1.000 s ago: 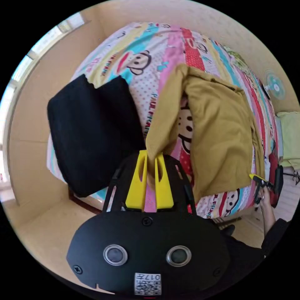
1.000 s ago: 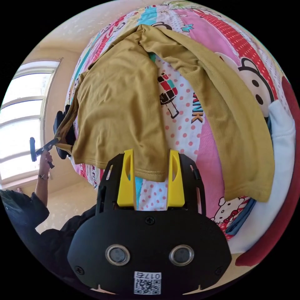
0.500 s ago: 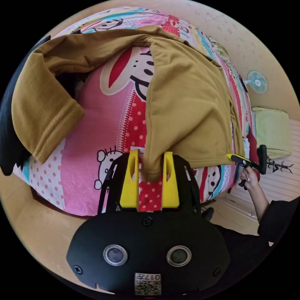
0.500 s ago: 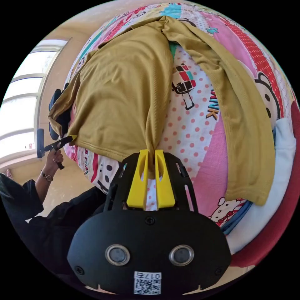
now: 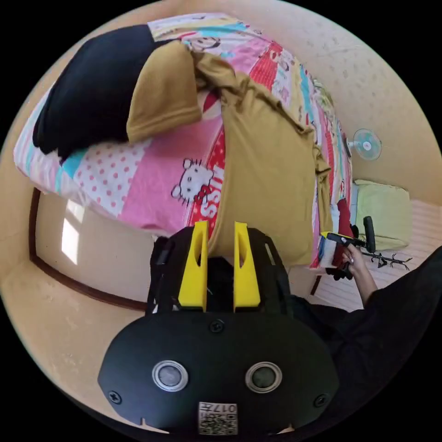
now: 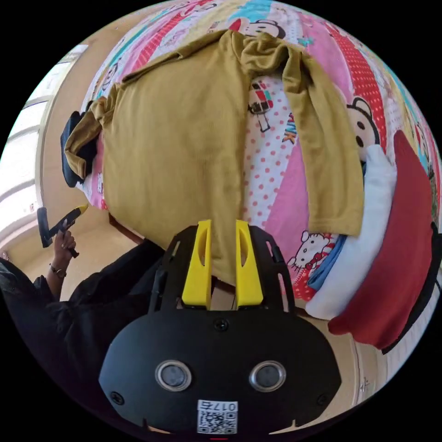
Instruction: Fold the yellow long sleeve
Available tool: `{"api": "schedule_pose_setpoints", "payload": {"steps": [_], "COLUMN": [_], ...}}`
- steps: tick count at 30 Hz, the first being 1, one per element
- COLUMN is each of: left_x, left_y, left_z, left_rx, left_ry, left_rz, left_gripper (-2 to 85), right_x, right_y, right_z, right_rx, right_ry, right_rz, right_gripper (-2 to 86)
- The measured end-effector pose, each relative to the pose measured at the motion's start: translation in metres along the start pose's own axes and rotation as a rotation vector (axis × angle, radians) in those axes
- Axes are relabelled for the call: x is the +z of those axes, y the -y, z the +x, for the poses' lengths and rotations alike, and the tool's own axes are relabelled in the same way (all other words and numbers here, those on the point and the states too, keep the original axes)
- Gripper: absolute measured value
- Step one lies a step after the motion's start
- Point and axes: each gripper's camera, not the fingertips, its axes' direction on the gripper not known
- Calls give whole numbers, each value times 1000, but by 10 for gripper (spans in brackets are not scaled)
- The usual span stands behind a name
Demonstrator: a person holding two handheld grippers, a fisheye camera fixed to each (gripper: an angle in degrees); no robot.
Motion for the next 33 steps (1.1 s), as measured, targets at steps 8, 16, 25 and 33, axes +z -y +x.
{"api": "schedule_pose_setpoints", "payload": {"steps": [8, 16, 25, 33], "left_x": [117, 68, -64, -28], "left_y": [234, 287, 57, 43], "left_z": [42, -4, -49, -95], "left_rx": [261, 93, -145, -198], "left_ry": [-129, -189, 279, 169], "left_rz": [-54, 111, 150, -6], "left_gripper": [81, 100, 135, 112], "right_x": [26, -23, 24, 108], "right_y": [249, 328, 198, 117], "right_z": [-54, -3, -56, -211], "right_rx": [-368, -160, -304, -600], "right_ry": [35, 211, 331, 557], "right_rz": [46, 158, 139, 102], "right_gripper": [82, 84, 120, 141]}}
